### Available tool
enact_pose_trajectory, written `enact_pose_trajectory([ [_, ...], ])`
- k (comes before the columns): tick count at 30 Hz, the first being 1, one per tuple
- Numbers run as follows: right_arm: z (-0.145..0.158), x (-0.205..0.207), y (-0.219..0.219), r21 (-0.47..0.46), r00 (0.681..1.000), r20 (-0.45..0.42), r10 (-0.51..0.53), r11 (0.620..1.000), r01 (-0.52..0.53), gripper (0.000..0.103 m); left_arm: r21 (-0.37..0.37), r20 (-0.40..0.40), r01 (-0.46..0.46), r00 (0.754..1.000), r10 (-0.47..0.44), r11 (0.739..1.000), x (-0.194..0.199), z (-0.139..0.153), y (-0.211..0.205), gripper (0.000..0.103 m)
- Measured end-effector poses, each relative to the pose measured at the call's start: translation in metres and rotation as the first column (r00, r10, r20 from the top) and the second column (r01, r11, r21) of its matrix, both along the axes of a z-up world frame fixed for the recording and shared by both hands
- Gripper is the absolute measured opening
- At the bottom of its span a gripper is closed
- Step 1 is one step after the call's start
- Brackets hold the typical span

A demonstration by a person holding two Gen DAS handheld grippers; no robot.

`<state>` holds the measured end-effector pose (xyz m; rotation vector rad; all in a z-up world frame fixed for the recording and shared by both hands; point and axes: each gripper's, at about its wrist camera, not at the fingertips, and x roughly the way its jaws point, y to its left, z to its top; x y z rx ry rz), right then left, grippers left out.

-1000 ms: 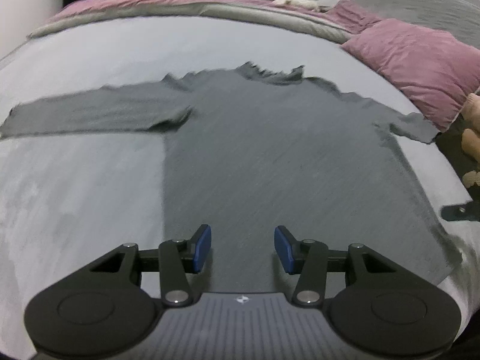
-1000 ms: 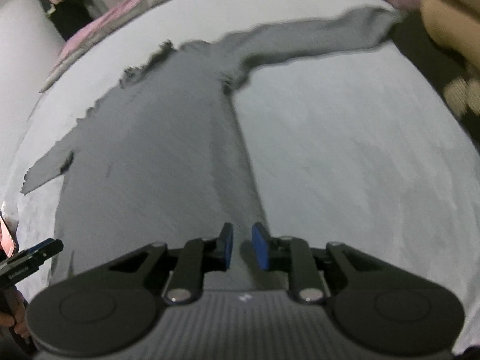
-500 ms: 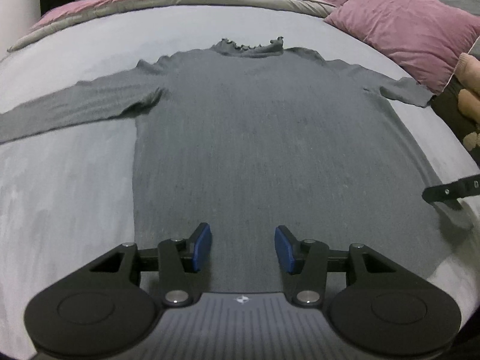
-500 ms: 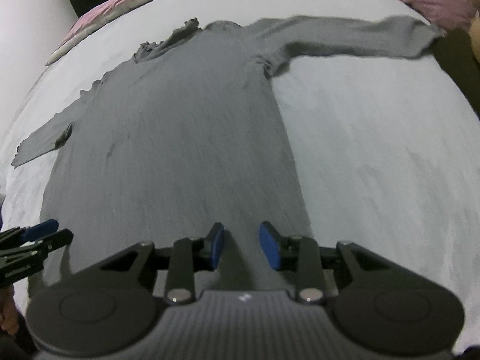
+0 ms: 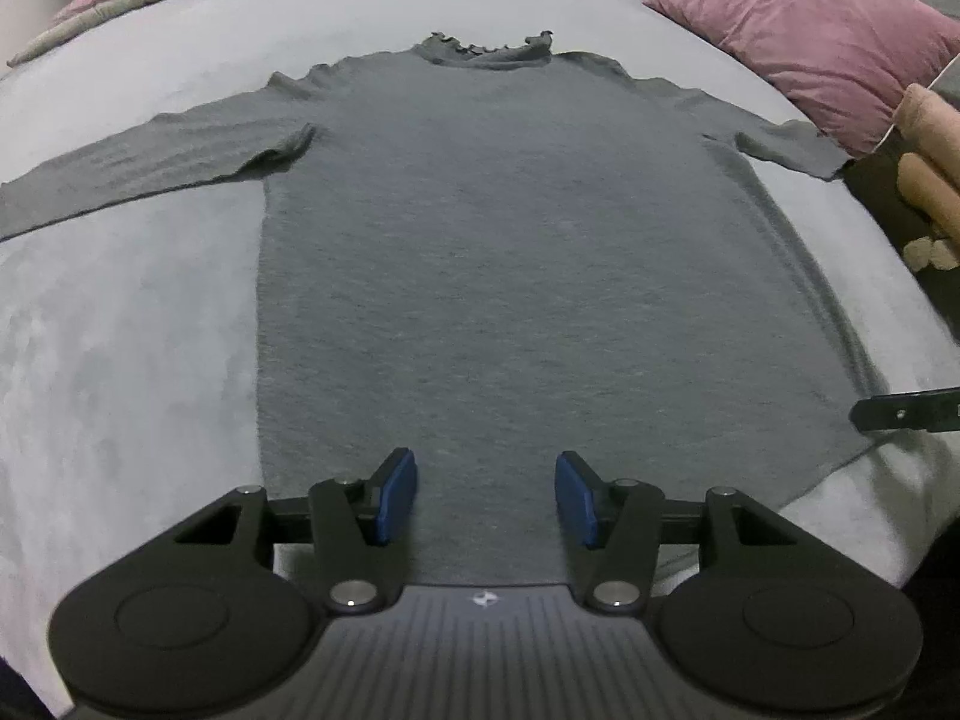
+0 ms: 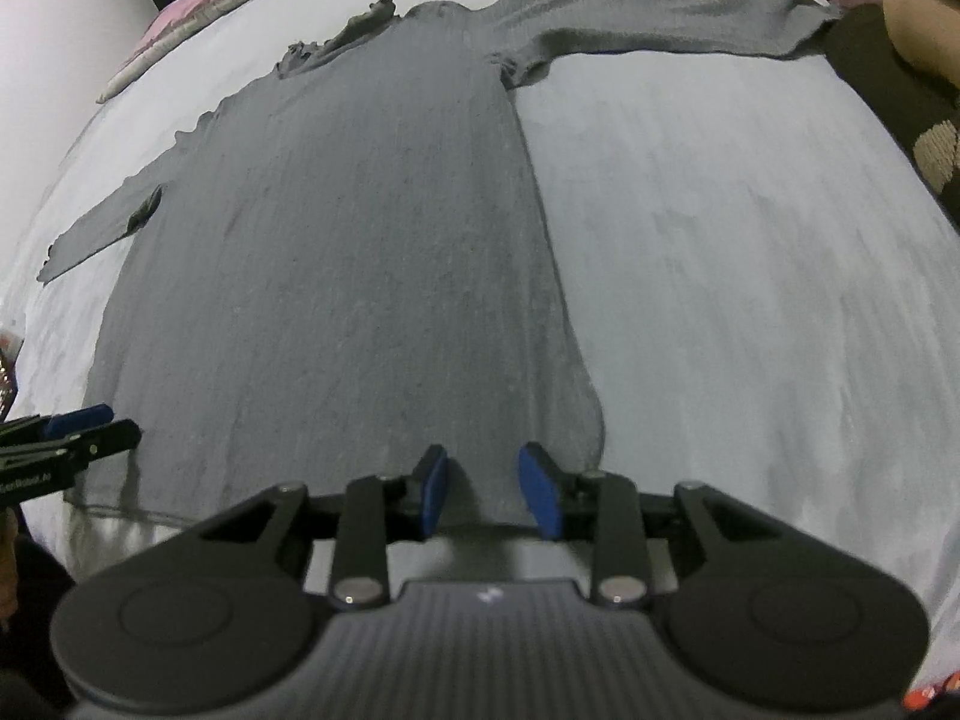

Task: Fold clothes

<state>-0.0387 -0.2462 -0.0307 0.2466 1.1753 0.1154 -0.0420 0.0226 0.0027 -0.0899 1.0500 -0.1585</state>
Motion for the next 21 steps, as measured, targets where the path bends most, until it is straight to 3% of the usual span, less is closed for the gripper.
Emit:
enact_pose_trajectory([
  [5, 0.011, 0.003, -0.006, 0.049, 1.000, 0.007, -0.028, 0.998, 0.028, 0.047, -0.016, 0.016, -0.011, 1.000, 0.011, 1.000, 0.008, 0.013, -0.005, 0.054],
  [8, 0.018, 0.010, -0.009, 0.059, 0.998, 0.027, -0.048, 0.997, 0.046, 0.057, -0.009, 0.056, -0.033, 0.998, 0.034, 0.999, 0.017, 0.024, -0.009, 0.067],
  [10, 0.023, 0.017, -0.012, 0.067, 0.997, 0.039, -0.062, 0.996, 0.059, 0.064, -0.016, 0.087, -0.048, 0.995, 0.049, 0.999, 0.026, 0.030, -0.011, 0.081],
  [11, 0.024, 0.021, -0.014, 0.071, 0.996, 0.045, -0.071, 0.995, 0.068, 0.071, -0.023, 0.100, -0.055, 0.993, 0.057, 0.998, 0.030, 0.033, -0.012, 0.084],
  [13, 0.028, 0.029, -0.019, 0.079, 0.994, 0.057, -0.089, 0.993, 0.085, 0.075, -0.036, 0.116, -0.068, 0.991, 0.071, 0.997, 0.040, 0.036, -0.014, 0.092],
  [21, 0.030, 0.065, -0.038, 0.109, 0.982, 0.079, -0.173, 0.980, 0.164, 0.082, -0.056, 0.146, -0.099, 0.984, 0.106, 0.994, 0.084, 0.039, -0.018, 0.095],
])
